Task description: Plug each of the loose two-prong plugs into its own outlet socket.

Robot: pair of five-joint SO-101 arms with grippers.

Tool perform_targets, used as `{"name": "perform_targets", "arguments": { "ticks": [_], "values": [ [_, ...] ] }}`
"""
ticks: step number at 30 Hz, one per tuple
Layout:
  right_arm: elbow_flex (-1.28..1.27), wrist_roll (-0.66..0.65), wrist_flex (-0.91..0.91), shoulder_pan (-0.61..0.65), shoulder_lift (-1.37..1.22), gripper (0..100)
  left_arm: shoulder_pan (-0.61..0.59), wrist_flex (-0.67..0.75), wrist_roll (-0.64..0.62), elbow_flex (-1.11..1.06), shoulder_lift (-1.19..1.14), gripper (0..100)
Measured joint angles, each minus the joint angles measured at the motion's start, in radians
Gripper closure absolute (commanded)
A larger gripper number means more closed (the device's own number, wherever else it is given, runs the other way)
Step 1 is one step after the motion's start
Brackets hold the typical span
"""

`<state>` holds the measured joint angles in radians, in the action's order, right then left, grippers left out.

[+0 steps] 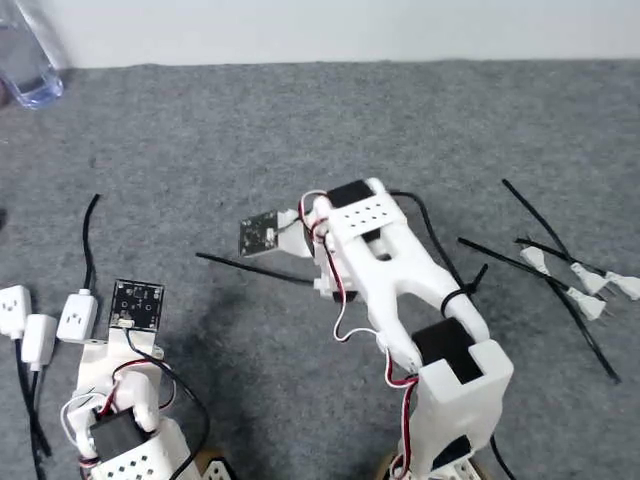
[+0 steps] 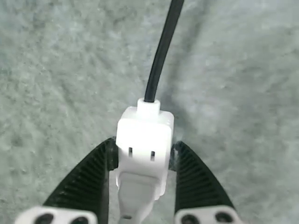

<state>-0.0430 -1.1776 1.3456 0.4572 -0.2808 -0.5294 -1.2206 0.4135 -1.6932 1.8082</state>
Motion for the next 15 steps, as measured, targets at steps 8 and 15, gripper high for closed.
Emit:
{"name": "perform_targets", "arguments": {
  "ticks": [8,15],
  "values": [
    [0.227,0.06,0.077,-0.06,0.0,98.9,0.0,0.0,0.0,0.0,0.0,98],
    [0.238,0.295,-0.048,-0.158,0.0,98.9,0.0,0.0,0.0,0.0,0.0,98]
  ]
}}
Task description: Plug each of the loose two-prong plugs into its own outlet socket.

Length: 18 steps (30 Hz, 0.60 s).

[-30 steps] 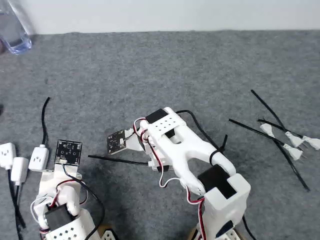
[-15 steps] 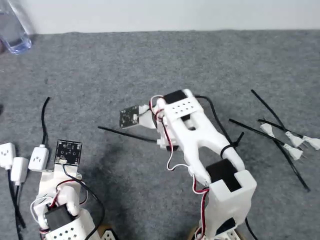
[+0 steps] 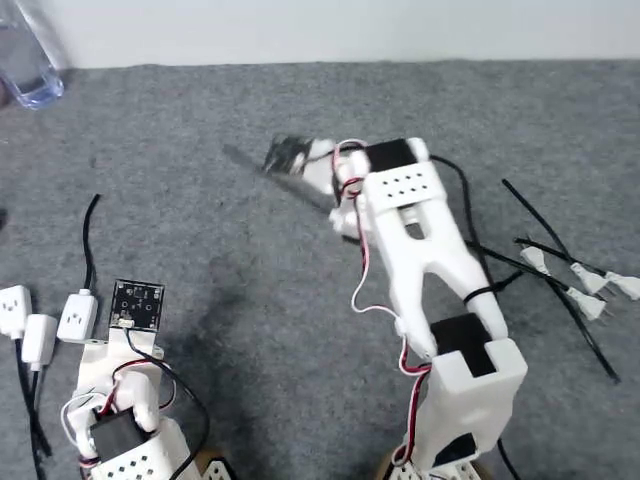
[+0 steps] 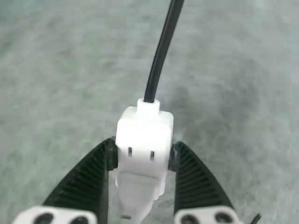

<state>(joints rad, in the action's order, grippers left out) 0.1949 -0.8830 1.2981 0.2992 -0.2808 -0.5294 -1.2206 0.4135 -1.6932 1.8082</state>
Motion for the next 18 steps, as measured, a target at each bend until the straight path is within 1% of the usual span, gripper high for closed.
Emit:
{"name": "perform_targets", "arguments": {
  "ticks": [6,9,13,16,18],
  "values": [
    [0.0,0.321,-0.224,-0.046,0.0,98.9,0.0,0.0,0.0,0.0,0.0,98],
    [0.0,0.453,-0.334,-0.055,-0.023,98.9,0.0,0.0,0.0,0.0,0.0,98],
    [0.0,0.546,-0.462,-0.086,-0.109,98.9,0.0,0.0,0.0,0.0,0.0,98],
    [0.0,0.562,-0.54,-0.107,-0.172,98.9,0.0,0.0,0.0,0.0,0.0,98],
    [0.035,0.562,-0.557,-0.112,-0.23,98.9,0.0,0.0,0.0,0.0,0.0,98]
  ]
}}
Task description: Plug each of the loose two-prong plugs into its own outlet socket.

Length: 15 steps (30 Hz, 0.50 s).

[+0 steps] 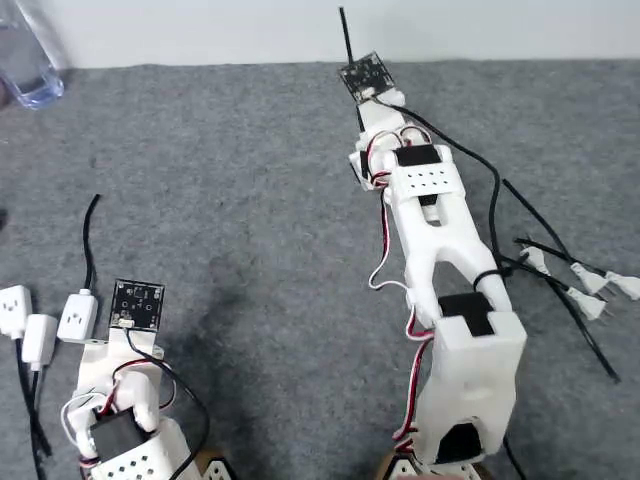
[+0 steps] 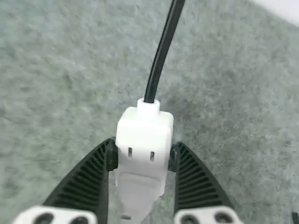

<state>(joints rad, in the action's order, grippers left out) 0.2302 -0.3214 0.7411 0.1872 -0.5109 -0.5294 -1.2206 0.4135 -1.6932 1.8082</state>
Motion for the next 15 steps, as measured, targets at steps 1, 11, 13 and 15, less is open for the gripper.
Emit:
{"name": "perform_targets", "arguments": {
  "ticks": [1,11,13,15],
  "values": [
    [0.031,0.002,0.0,0.0,-0.031,98.9,0.0,0.0,0.0,0.0,0.0,98],
    [0.601,-0.054,0.232,0.006,-0.453,98.9,0.0,0.0,0.0,0.0,0.0,98],
    [0.735,-0.072,0.311,0.018,-0.526,98.7,0.0,0.0,0.0,0.0,0.0,98],
    [0.867,-0.075,0.382,0.032,-0.6,98.3,0.0,0.0,0.0,0.0,0.0,98]
  ]
}}
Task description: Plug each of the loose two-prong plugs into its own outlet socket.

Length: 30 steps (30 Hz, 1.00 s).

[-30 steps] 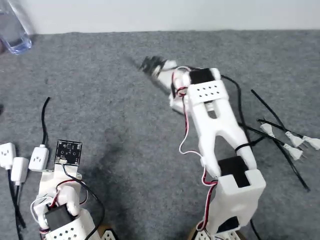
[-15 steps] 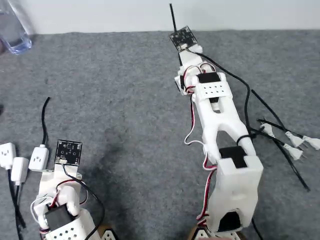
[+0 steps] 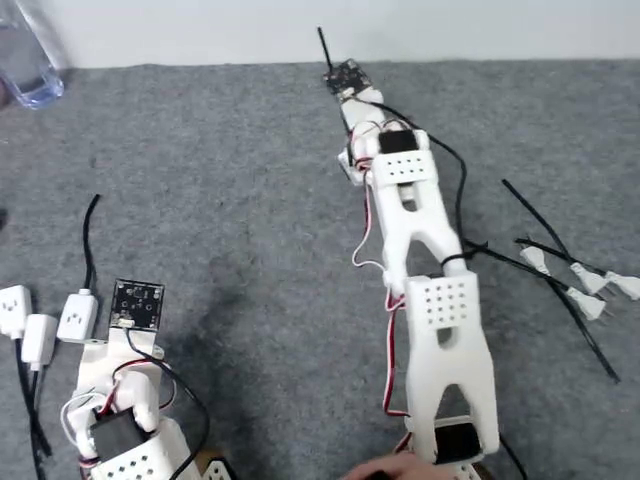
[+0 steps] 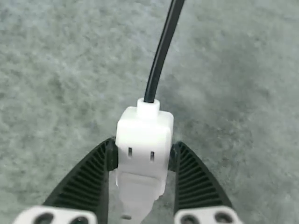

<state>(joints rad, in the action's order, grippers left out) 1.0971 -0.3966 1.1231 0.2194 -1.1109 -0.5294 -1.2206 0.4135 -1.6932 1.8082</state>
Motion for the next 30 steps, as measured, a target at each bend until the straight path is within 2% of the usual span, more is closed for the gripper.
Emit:
{"name": "perform_targets", "arguments": {
  "ticks": [3,8,10,30],
  "values": [
    [0.178,0.0,0.075,0.002,-0.097,94.8,0.0,0.0,0.0,0.0,0.0,98],
    [0.41,0.002,0.16,0.003,-0.233,69.0,0.0,0.0,0.0,0.0,0.0,98],
    [0.48,-0.006,0.184,0.005,-0.275,63.0,0.0,0.0,0.0,0.0,0.0,98],
    [0.535,-0.006,0.276,0.002,-0.276,65.3,0.0,0.0,0.0,0.0,0.0,98]
  ]
}}
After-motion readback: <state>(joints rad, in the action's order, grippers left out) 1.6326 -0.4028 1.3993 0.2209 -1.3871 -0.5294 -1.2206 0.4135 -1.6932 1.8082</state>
